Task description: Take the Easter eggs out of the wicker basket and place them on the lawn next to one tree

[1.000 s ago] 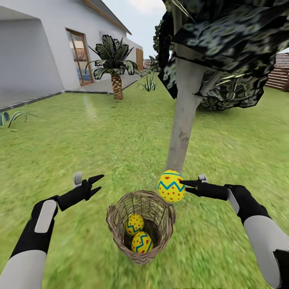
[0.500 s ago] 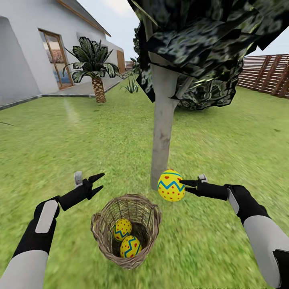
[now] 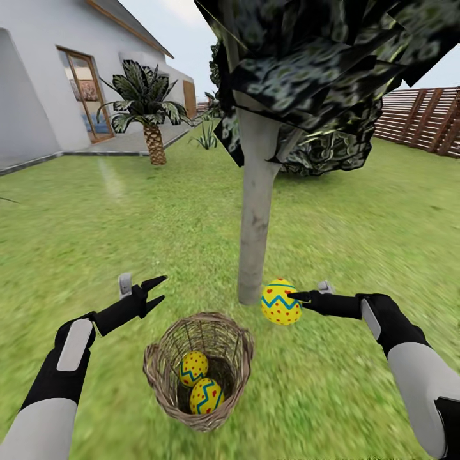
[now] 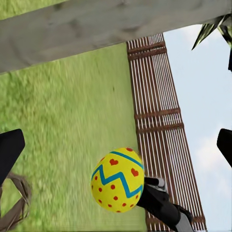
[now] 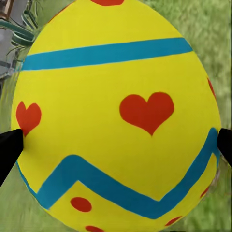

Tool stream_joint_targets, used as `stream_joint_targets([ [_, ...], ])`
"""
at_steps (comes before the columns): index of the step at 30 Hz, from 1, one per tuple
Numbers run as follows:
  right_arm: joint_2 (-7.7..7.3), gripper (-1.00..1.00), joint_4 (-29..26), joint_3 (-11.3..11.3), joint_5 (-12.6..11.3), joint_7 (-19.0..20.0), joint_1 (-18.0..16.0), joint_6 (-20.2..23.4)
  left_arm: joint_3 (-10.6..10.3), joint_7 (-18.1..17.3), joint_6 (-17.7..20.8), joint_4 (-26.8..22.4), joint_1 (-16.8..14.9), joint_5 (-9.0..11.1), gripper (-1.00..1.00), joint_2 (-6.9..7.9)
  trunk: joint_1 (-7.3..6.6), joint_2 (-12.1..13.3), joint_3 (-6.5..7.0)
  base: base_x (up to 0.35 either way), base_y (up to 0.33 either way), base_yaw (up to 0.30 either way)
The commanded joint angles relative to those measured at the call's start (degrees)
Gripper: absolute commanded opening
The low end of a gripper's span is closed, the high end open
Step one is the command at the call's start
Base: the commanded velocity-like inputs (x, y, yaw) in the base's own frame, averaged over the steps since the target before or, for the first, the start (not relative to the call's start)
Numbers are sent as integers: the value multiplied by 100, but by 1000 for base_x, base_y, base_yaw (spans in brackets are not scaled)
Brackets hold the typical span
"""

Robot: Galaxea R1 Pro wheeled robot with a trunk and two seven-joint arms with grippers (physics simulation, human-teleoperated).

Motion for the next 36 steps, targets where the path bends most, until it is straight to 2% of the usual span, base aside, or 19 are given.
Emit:
stream_joint_targets([
  [1, 0, -100, 3, -6, -39, -35, -5, 47, 11, -30, 30, 0, -4, -22, 100, -1, -1, -2, -2, 0, 0, -244],
  [26, 1, -100, 19, 2, -38, -67, -1, 48, 4, -13, 19, 7, -1, -31, 100, -3, -1, -2, 83, 0, 0, -279],
  [30, 155, -100, 46, 2, -30, -174, -4, 47, 4, -10, 19, 7, -2, -31, 100, -5, -1, -2, 96, 0, 0, -281],
  [36, 171, -100, 8, 1, -29, -297, -4, 22, 4, -8, 19, 8, -3, -31, 100, -9, -1, -2, 102, 0, 0, -100],
])
